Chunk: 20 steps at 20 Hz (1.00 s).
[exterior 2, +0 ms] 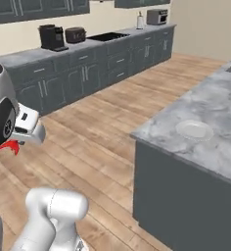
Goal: Take the fish from the oven and place it on the plate on the counter.
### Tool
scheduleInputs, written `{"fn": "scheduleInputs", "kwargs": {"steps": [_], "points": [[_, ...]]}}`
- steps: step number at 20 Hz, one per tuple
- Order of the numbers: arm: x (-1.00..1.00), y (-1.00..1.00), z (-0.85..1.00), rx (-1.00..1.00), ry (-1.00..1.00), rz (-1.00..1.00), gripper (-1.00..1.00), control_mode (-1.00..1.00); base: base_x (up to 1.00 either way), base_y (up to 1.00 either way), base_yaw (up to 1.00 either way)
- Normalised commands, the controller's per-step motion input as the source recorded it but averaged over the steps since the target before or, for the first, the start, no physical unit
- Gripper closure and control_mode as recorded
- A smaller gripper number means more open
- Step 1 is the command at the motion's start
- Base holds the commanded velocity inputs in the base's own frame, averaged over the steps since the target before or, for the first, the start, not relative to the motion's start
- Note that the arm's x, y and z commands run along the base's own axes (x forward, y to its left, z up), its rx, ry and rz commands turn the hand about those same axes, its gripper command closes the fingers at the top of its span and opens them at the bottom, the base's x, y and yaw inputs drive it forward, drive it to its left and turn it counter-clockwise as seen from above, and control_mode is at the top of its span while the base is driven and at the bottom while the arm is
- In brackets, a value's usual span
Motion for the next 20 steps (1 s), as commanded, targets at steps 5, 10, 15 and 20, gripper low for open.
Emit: {"fn": "scheduleInputs", "kwargs": {"steps": [5,10,15,20], "points": [[0.0,0.0,0.0,0.0,0.0,0.0,1.0,1.0,0.35,0.0,-0.8],[0.0,0.0,0.0,0.0,0.0,0.0,1.0,1.0,0.65,-0.05,-0.67],[0.0,0.0,0.0,0.0,0.0,0.0,1.0,1.0,0.82,-0.05,-0.45],[0.0,0.0,0.0,0.0,0.0,0.0,1.0,1.0,0.31,-0.17,-0.22]]}}
